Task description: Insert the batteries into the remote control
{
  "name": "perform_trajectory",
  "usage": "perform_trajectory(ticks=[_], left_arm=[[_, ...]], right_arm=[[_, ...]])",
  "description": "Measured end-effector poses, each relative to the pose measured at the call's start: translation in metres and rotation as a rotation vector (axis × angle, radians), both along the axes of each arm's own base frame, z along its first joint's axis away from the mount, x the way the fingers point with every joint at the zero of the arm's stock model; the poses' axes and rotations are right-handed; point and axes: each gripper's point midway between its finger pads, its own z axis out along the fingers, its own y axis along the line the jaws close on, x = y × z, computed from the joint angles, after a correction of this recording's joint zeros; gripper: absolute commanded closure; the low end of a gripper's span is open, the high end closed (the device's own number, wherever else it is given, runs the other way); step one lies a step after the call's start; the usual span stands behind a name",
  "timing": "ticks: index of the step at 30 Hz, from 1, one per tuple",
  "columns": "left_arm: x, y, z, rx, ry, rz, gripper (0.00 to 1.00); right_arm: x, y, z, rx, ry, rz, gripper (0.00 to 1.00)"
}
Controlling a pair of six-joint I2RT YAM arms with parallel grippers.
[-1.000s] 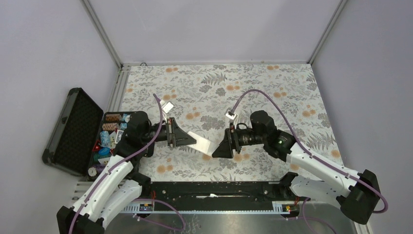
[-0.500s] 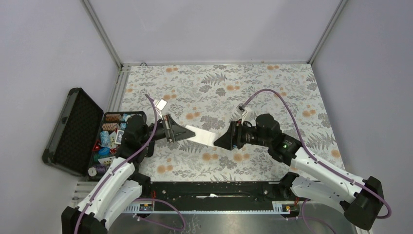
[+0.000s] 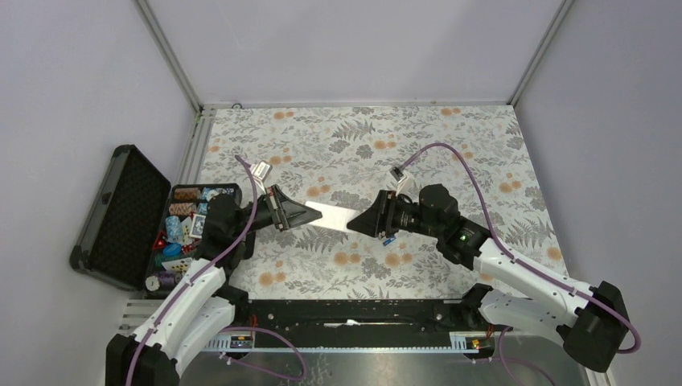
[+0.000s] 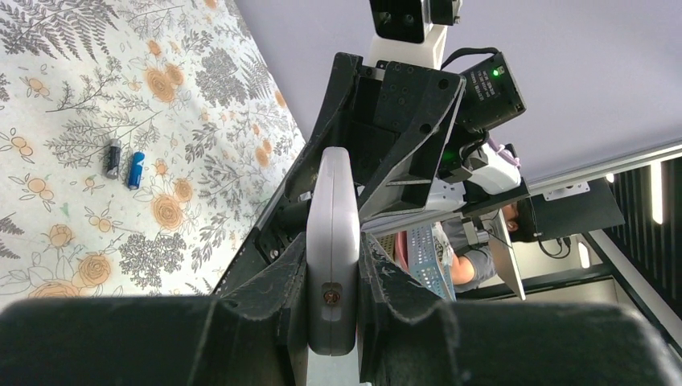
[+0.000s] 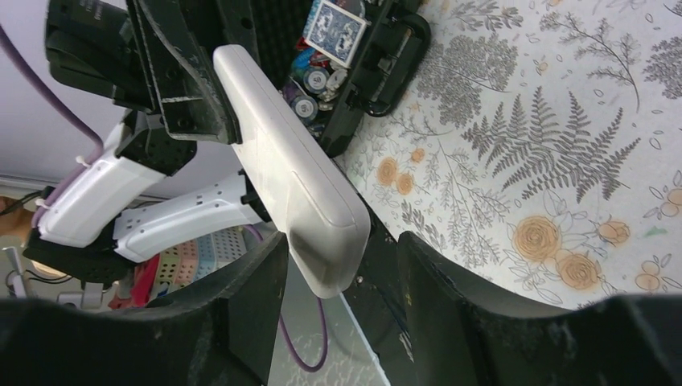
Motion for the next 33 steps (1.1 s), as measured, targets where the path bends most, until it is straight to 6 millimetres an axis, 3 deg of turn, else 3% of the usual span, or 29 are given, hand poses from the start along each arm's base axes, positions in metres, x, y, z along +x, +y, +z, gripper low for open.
perform_trajectory(ticks=[6,12,26,33], left_arm=[[0.003,0.001,0.004,-0.013,-0.009,0.011,1.00],[0.006,0.002,0.003,-0.015,0.001,0.015,1.00],[0.006,0.003,0.004,-0.024,-0.005,0.016,1.00],[0.004,0.002,0.005,-0.042,0.002,0.005,1.00]], right_arm=[[0.004,0.003,0.011,0.044,-0.010,-0.014,0.44],[0.007,0.004,0.015,0.066,-0.011,-0.034,0.52],[0.007,0.001,0.017,0.099,-0.005,-0.055,0.86],[0.003,-0.003,0.020,0.135,-0.019,-0.054,0.90]])
